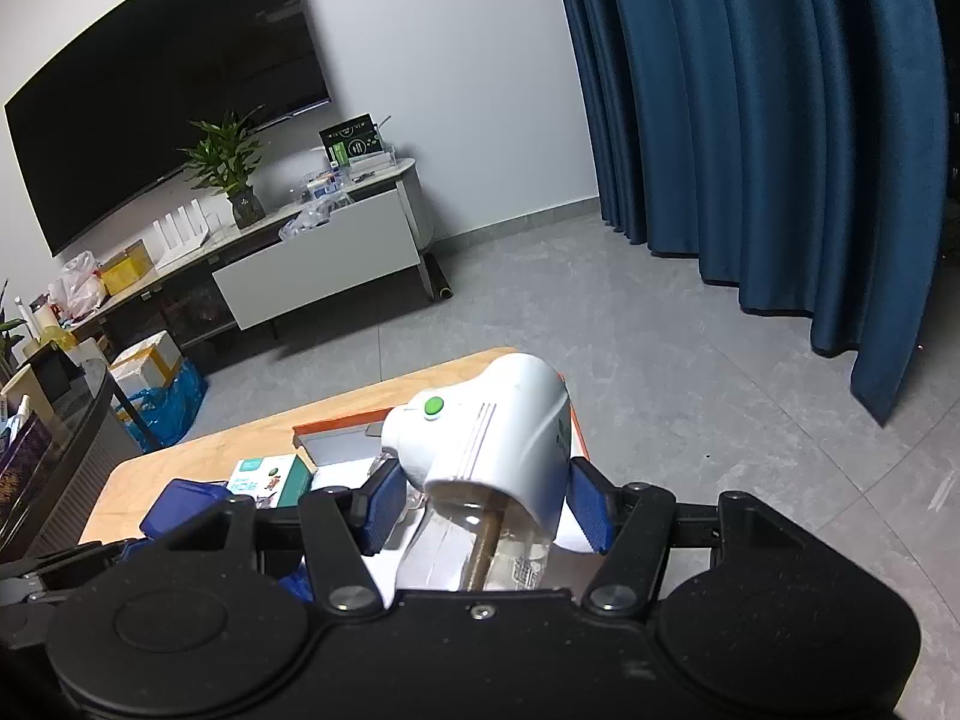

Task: Organize rigid objects
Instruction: 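Carry the blue tin and white diffuser over the open box with both tools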

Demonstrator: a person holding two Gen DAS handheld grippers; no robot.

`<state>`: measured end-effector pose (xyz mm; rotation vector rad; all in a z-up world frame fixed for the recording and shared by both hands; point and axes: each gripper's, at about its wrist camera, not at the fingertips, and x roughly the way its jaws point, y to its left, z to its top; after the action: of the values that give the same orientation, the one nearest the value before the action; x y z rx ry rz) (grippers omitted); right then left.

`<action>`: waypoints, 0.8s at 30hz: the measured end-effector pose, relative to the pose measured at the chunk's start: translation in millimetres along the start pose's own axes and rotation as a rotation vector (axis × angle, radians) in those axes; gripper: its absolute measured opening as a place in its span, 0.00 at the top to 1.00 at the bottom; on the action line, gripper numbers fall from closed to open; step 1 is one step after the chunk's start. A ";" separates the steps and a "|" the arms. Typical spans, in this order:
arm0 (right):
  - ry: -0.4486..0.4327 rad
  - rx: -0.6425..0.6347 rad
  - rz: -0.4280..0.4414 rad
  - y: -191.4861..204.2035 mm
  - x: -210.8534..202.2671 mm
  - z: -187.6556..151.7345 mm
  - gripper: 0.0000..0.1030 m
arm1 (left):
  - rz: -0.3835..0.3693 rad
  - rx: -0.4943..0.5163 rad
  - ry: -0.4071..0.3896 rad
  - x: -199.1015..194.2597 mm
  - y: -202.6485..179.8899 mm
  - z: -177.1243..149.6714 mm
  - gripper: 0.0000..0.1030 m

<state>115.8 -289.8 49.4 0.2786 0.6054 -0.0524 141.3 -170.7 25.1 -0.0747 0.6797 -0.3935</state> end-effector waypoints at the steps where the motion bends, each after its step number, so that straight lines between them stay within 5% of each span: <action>1: 0.004 0.000 0.002 -0.9 2.3 1.6 0.31 | 0.001 0.001 0.002 1.5 -0.6 0.4 0.39; 24: 0.087 0.003 0.007 -7.8 44.4 9.6 0.31 | 0.003 0.008 0.061 29.2 -3.1 1.8 0.39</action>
<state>156.6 -298.5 29.9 0.2867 0.6907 -0.0348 162.1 -184.8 9.7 -0.0548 0.7382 -0.3966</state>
